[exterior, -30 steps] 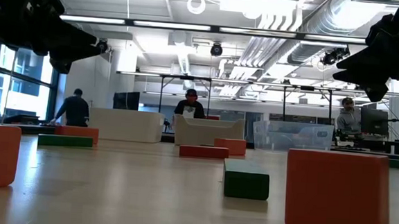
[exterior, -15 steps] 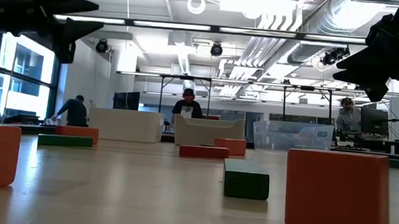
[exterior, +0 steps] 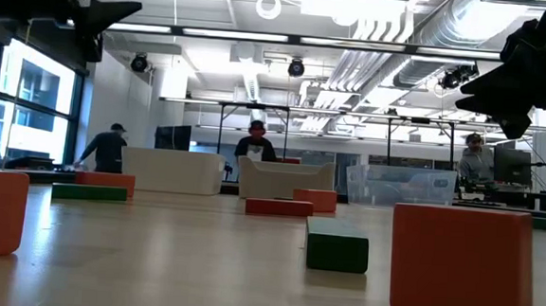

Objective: Sort & place blocks by color
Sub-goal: Put the green wooden block into the white bin

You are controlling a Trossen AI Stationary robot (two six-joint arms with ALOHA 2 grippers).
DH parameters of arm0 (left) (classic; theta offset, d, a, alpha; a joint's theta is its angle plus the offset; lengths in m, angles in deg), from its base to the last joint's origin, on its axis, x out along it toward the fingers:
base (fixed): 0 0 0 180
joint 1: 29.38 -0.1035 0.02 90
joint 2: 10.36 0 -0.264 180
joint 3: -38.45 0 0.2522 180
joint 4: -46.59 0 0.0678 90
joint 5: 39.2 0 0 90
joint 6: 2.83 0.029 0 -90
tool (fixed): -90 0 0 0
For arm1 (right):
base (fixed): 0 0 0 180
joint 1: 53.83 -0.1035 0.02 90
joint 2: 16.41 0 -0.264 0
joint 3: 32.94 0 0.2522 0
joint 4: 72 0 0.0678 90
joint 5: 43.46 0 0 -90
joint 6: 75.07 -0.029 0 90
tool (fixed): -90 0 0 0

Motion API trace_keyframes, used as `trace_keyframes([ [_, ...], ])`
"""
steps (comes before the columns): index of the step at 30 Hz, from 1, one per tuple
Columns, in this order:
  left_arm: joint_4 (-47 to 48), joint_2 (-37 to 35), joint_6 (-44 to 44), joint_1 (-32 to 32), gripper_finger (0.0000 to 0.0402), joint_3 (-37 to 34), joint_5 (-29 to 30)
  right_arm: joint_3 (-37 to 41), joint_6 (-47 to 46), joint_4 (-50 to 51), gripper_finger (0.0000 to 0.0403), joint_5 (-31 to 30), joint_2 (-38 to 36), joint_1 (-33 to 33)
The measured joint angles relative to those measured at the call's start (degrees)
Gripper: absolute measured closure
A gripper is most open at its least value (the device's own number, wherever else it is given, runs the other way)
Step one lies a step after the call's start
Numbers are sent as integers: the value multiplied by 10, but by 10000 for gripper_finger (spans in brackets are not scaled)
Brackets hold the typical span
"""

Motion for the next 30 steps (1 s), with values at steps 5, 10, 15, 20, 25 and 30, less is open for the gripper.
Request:
trace_keyframes([
  [5, 189, 27, 11, 0, 245, 94, 8, 0, 0, 0, 281, 0, 0, 0],
  [10, 351, 68, -5, 0, 245, 180, 22, 0, 0, 0, 281, 0, 0, 0],
  [15, 428, 117, -42, 0, 245, 241, 30, 0, 0, 0, 281, 0, 0, 0],
  [20, 490, 178, -91, 0, 245, 295, 24, 0, 0, 3, 281, 0, 0, 0],
  [25, 526, 241, -100, 0, 245, 333, 20, 0, 0, 3, 281, 0, 0, 0],
  [30, 543, 299, -117, 0, 245, 352, 12, 0, 0, 4, 281, 0, 0, 0],
])
